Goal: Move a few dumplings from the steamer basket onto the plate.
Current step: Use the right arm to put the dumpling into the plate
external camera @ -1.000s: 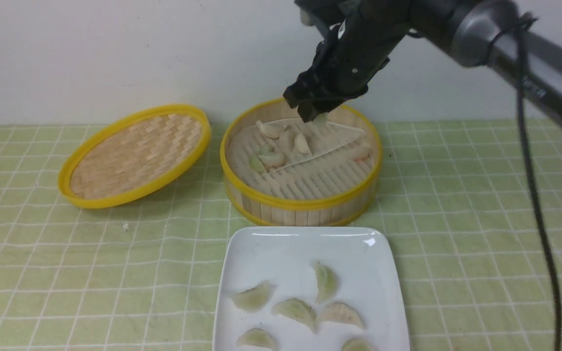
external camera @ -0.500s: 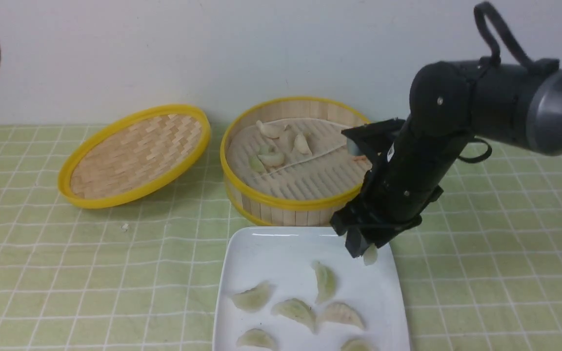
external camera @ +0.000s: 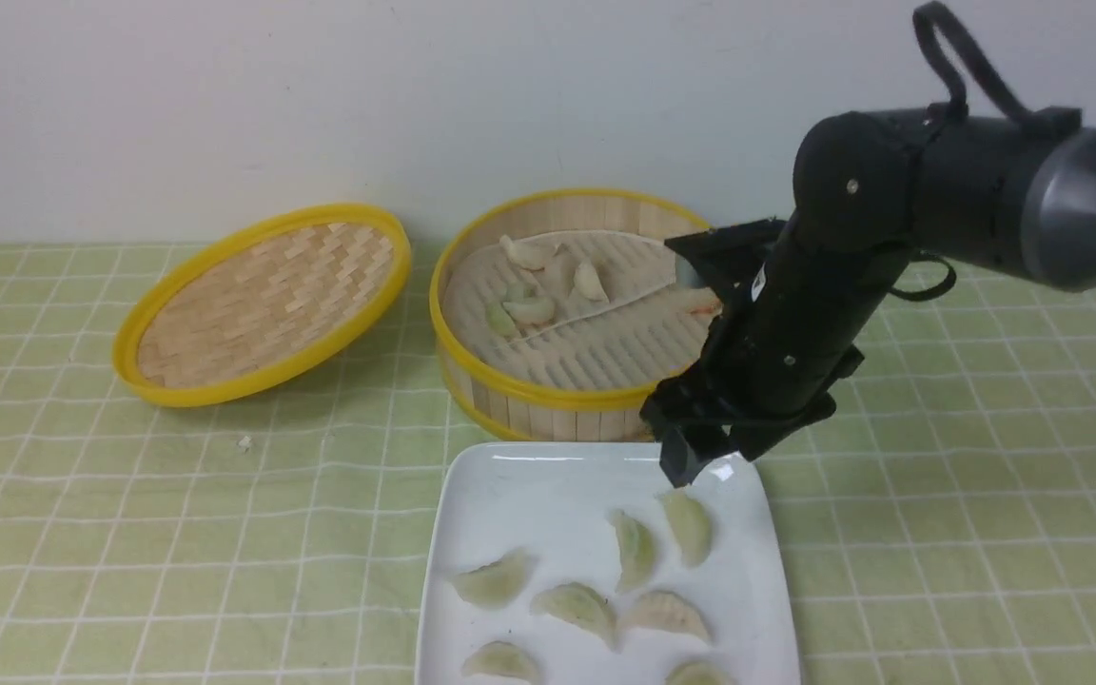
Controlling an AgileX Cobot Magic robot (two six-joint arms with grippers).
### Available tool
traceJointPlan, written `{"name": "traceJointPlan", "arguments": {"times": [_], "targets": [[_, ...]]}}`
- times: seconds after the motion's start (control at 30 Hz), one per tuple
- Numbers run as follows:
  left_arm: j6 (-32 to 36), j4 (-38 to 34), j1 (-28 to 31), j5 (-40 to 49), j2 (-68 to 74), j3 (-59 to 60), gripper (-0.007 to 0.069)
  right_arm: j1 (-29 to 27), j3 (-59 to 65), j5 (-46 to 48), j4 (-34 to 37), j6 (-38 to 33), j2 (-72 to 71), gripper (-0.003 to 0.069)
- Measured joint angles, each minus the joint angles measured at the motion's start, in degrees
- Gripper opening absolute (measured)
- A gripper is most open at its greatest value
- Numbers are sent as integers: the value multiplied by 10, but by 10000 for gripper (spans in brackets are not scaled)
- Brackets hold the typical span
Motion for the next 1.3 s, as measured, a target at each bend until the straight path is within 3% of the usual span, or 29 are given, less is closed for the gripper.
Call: {"name": "traceJointPlan", "arguments": {"times": [0.2, 0.37, 0.47, 0.7, 0.8, 0.87, 1.1, 1.3], "targets": [[0, 0, 0, -2, 0, 0, -6, 0, -1, 28, -27, 29, -181, 203], [0, -1, 0, -53, 0, 0, -6, 0, 40, -15, -61, 61, -370, 15], [0, -3, 0, -76, 0, 0, -6, 0, 89, -52, -82, 72, -467, -5], [0, -14, 0, -139, 0, 0, -6, 0, 344, -255, -153, 105, -817, -14], [0, -15, 0, -147, 1, 0, -6, 0, 429, -300, -172, 115, -914, -15], [0, -15, 0, -149, 3, 0, -6, 0, 506, -329, -208, 163, -1025, -15], [2, -16, 1, -165, 10, 13, -6, 0, 571, -345, -326, 294, -1083, -15], [0, -15, 1, -204, -53, 94, -6, 0, 579, -340, -341, 315, -1083, -15]]}}
